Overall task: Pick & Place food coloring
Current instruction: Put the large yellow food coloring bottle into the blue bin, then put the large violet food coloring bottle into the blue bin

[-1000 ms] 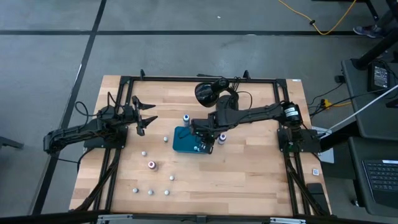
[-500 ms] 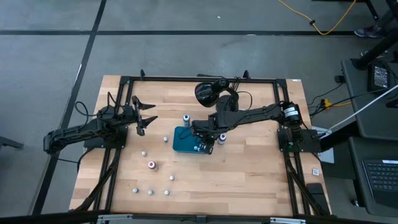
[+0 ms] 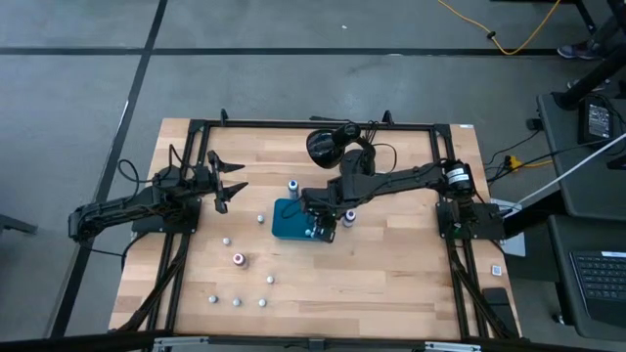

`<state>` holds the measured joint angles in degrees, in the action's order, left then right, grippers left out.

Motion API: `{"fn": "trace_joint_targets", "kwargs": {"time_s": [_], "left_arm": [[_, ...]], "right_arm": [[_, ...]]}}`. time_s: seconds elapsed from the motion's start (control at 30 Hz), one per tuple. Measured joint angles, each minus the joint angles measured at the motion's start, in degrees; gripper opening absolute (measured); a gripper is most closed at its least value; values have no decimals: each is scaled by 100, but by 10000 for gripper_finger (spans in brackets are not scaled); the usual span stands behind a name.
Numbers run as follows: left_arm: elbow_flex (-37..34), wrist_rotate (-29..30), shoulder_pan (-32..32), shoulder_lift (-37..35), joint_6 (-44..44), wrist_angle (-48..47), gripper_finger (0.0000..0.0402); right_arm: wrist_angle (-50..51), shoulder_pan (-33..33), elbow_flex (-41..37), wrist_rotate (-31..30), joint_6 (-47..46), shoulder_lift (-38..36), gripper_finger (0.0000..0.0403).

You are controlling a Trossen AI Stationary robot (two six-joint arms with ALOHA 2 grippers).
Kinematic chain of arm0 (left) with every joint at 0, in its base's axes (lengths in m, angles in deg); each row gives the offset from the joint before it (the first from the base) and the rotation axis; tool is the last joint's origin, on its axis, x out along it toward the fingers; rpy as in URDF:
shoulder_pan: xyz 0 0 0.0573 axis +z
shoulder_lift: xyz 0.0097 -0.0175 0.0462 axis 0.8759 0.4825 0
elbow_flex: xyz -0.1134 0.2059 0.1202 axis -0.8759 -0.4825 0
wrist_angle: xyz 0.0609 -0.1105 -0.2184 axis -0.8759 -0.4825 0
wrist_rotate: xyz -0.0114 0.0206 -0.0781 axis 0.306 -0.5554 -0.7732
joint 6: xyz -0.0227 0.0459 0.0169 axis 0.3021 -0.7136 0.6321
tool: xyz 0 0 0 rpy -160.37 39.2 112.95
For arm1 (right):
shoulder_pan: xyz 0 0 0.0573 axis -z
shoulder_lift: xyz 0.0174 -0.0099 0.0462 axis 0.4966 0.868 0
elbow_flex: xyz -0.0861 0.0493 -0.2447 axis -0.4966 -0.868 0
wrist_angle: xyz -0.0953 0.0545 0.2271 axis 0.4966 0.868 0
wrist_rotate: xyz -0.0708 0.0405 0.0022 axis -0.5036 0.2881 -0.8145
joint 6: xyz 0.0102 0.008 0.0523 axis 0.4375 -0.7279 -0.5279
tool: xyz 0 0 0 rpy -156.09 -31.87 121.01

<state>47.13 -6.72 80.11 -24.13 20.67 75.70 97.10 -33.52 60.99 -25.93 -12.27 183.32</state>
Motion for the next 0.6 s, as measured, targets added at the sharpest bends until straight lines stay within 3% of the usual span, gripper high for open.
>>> {"fn": "trace_joint_targets", "kwargs": {"time_s": [0.23,0.6], "left_arm": [[1,1,0,-1,0,0,251],[0,0,0,-1,1,-1,251]], "right_arm": [[51,37,39,7,-77,-2,186],[1393,-36,527,-107,-77,-430,182]]}}
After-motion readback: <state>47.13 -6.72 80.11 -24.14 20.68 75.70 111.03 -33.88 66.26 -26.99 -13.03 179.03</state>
